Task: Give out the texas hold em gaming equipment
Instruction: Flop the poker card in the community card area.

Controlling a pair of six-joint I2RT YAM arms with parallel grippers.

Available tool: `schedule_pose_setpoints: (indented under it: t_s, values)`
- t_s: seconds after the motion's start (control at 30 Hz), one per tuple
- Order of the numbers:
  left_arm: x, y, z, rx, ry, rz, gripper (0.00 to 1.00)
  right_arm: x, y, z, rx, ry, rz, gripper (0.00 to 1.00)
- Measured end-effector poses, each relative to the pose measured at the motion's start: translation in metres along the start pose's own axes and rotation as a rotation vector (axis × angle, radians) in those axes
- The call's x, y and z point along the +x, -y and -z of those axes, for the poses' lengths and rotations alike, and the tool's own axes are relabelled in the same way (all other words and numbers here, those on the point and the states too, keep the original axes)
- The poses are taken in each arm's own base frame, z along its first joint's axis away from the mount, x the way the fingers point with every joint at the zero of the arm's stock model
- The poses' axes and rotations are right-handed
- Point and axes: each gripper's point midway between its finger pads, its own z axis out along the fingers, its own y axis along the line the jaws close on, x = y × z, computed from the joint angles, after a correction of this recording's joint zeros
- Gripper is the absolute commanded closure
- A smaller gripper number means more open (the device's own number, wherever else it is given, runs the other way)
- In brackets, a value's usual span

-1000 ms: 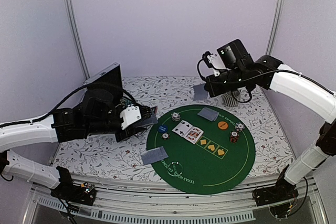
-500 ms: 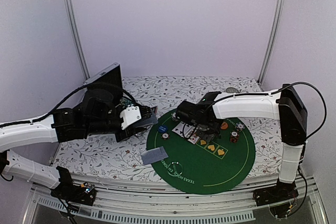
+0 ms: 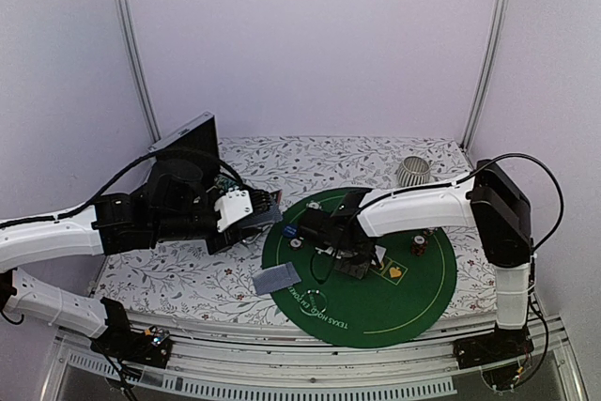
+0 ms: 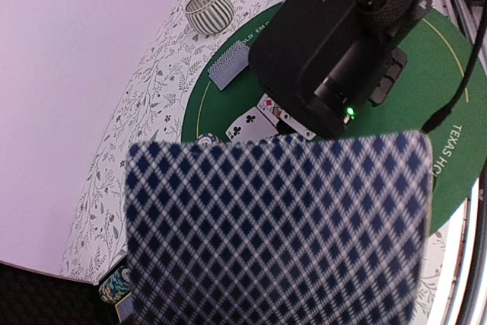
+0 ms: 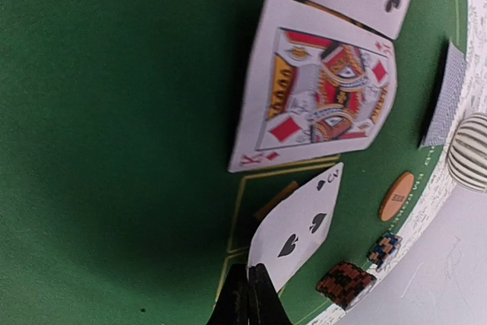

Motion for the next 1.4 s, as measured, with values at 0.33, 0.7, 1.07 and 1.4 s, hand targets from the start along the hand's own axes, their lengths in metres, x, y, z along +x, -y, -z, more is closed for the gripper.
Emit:
schedule_pose_setpoints:
  t_s: [0.33,0.7,1.07,1.4]
  values:
    - [0.0,0.0,0.0,0.0,0.0,0.0,0.57,-0.003,-0.018,-0.008,-0.084,-0.004,0.024,0.98]
    - [0.0,0.0,0.0,0.0,0.0,0.0,0.57,-0.008,-0.011,-0.019,-0.091,-0.013,-0.005,0.98]
    - [0.0,0.0,0.0,0.0,0.0,0.0,0.57,-0.023,-0.01,-0.02,-0.109,0.013,-0.019,0.98]
    - [0.0,0.0,0.0,0.0,0.0,0.0,0.57,-0.027,-0.01,-0.018,-0.135,0.012,-0.044,0.98]
